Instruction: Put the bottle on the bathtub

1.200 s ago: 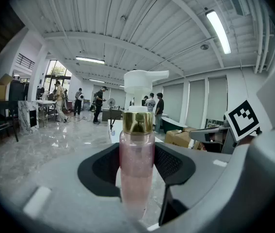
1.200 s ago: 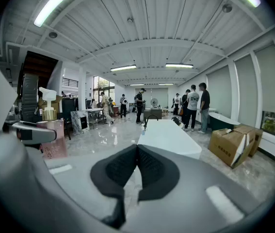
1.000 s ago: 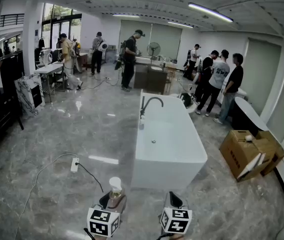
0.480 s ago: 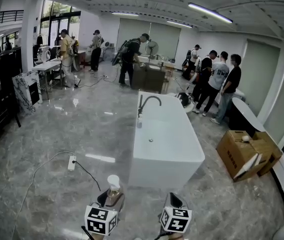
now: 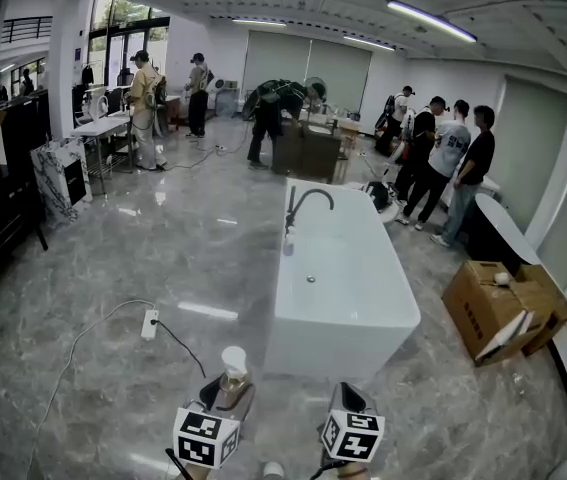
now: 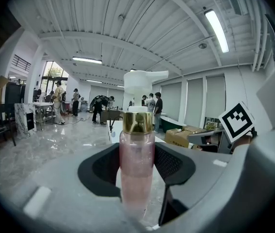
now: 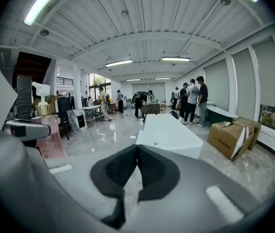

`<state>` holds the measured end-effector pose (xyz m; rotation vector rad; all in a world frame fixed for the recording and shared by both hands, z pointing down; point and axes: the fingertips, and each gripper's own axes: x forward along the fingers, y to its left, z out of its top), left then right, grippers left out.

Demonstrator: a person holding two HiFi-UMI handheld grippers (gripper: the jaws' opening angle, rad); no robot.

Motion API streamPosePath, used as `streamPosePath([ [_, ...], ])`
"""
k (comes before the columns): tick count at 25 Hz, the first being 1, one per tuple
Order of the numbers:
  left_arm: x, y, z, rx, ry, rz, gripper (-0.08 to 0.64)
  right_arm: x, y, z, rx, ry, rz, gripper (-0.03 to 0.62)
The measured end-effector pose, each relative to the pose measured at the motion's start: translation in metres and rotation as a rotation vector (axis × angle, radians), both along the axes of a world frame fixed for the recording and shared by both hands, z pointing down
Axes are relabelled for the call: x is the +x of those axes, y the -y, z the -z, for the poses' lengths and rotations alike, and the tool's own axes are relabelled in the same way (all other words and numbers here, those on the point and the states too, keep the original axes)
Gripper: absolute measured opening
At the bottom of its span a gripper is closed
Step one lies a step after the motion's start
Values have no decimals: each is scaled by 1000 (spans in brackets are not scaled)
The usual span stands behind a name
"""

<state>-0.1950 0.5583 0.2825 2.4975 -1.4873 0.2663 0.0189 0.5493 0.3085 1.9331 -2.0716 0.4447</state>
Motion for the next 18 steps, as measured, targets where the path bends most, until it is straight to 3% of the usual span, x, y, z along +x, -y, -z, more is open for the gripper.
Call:
streamPosePath([
  [18,35,135,3,-8,1,49,218,39,146,6,10,-5,48,3],
])
